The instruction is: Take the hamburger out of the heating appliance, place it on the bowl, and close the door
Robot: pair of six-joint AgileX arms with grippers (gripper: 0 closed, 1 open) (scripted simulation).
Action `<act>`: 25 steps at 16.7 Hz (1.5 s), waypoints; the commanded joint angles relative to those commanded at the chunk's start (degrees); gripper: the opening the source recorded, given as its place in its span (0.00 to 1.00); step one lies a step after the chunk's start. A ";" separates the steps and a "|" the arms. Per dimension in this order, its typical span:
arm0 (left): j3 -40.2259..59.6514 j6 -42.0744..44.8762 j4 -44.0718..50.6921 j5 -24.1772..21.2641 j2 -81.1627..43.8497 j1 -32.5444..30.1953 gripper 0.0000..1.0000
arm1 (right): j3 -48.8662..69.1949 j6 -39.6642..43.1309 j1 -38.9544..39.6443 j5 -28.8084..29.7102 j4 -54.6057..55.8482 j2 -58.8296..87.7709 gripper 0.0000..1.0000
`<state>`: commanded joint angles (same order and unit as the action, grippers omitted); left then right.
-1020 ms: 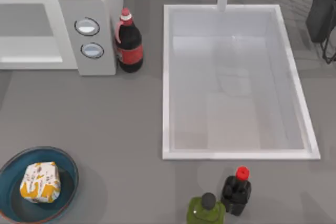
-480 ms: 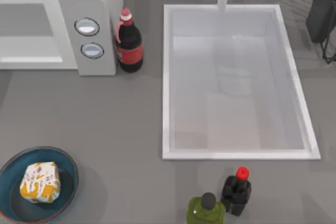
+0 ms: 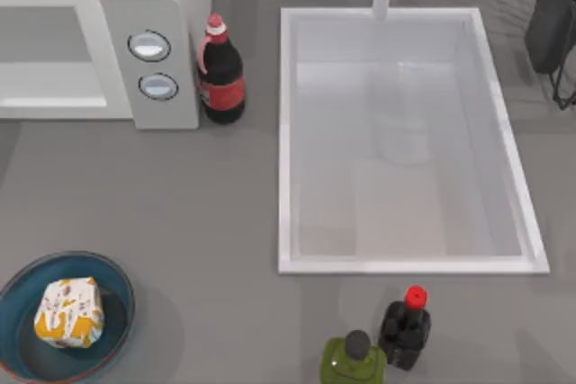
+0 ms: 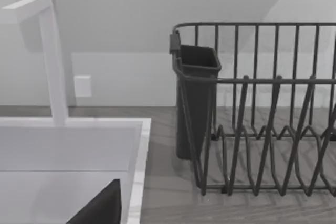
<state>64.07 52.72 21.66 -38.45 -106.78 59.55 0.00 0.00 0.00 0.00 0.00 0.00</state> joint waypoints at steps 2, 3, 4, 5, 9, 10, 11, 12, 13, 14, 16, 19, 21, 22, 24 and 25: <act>-3.31 -1.84 -1.77 0.84 3.08 -1.68 0.00 | 0.00 0.00 0.00 0.00 0.00 0.00 1.00; -5.86 -3.04 -2.94 1.39 5.08 -2.77 0.00 | 0.00 0.00 0.00 0.00 0.00 0.00 1.00; -8.96 -4.34 -4.21 1.97 7.23 -3.95 0.00 | 0.00 0.00 0.00 0.00 0.00 0.00 1.00; -12.24 -5.68 -5.53 2.56 9.43 -5.15 0.00 | 0.00 0.00 0.00 0.00 0.00 0.00 1.00; -20.56 -9.91 -9.78 4.41 16.33 -8.94 0.00 | 0.00 0.00 0.00 0.00 0.00 0.00 1.00; -21.11 -10.27 -10.15 4.56 16.84 -9.26 0.00 | 0.00 0.00 0.00 0.00 0.00 0.00 1.00; -21.16 -10.31 -10.19 4.57 16.89 -9.29 0.00 | 0.00 0.00 0.00 0.00 0.00 0.00 1.00; -21.16 -10.31 -10.19 4.57 16.89 -9.29 0.00 | 0.00 0.00 0.00 0.00 0.00 0.00 1.00; -21.16 -10.31 -10.19 4.57 16.89 -9.29 0.00 | 0.00 0.00 0.00 0.00 0.00 0.00 1.00; -21.19 -10.27 -10.00 4.32 16.65 -8.92 0.00 | 0.00 0.00 0.00 0.00 0.00 0.00 1.00; -22.14 -11.23 -10.42 5.03 17.62 -9.89 0.00 | 0.00 0.00 0.00 0.00 0.00 0.00 1.00; -27.48 -16.70 -12.43 8.41 23.60 -15.67 0.00 | 0.00 0.00 0.00 0.00 0.00 0.00 1.00; -32.13 -21.61 -14.11 11.20 29.36 -21.17 0.00 | 0.00 0.00 0.00 0.00 0.00 0.00 1.00; -34.29 -23.79 -14.89 12.49 31.60 -23.41 0.00 | 0.00 0.00 0.00 0.00 0.00 0.00 1.00; -36.85 -26.37 -16.00 14.30 34.22 -26.03 0.00 | 0.00 0.00 0.00 0.00 0.00 0.00 1.00; -37.24 -26.77 -16.19 14.61 34.63 -26.44 0.00 | 0.00 0.00 0.00 0.00 0.00 0.00 1.00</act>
<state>26.84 25.95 5.46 -23.84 -72.15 33.12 0.00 0.00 0.00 0.00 0.00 0.00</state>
